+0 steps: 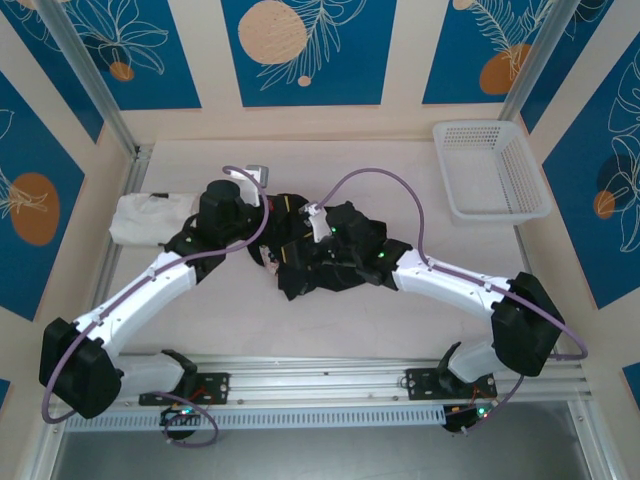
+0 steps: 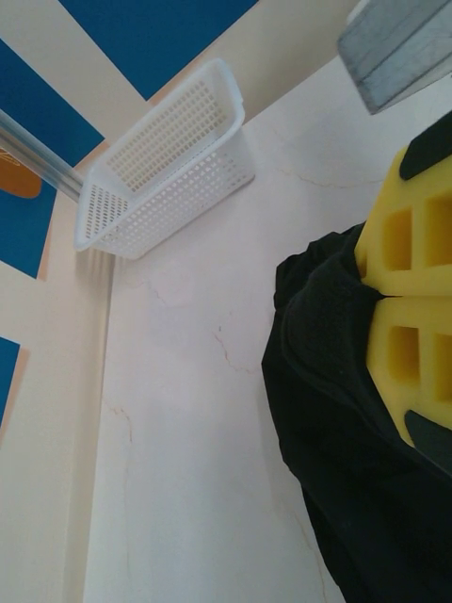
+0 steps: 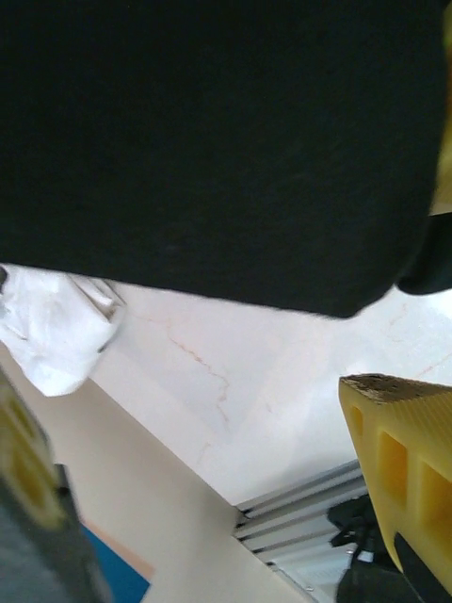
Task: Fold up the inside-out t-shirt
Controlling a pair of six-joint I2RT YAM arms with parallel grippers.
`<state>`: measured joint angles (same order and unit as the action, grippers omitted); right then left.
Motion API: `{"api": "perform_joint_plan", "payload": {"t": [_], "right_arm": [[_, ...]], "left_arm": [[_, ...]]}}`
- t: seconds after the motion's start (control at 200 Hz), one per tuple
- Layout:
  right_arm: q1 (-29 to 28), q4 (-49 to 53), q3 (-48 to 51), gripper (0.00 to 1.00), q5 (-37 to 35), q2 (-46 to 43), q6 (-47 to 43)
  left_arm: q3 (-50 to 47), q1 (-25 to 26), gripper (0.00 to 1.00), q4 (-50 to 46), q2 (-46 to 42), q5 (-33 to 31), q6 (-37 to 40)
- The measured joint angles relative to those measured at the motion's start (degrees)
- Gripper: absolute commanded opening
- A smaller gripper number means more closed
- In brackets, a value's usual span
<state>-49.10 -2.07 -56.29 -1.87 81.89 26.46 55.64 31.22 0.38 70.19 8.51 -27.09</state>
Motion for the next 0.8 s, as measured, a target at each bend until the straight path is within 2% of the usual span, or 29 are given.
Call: {"api": "perform_joint_plan", "payload": {"t": [0.145, 0.295, 0.41, 0.615, 0.8], "right_arm": [[-0.2, -1.4, -0.3, 0.44, -2.6, 0.0, 1.5], [-0.3, -2.2, -0.3, 0.12, -4.3, 0.0, 3.2], [-0.3, -2.2, -0.4, 0.00, -4.9, -0.1, 3.3], [1.9, -1.6, 0.0, 0.00, -1.8, -4.2, 3.5], [8.4, -2.3, 1.0, 0.00, 9.7, -9.7, 3.8]], "left_arm": [[-0.1, 0.0, 0.00, 0.0, 0.0, 0.0, 0.0], [-0.3, 0.0, 0.00, 0.0, 0.0, 0.0, 0.0], [-0.3, 0.0, 0.00, 0.0, 0.0, 0.0, 0.0], [-0.3, 0.0, 0.00, -0.2, 0.0, -1.5, 0.7], [-0.6, -0.6, 0.00, -1.5, 0.0, -3.9, 2.1]]}}
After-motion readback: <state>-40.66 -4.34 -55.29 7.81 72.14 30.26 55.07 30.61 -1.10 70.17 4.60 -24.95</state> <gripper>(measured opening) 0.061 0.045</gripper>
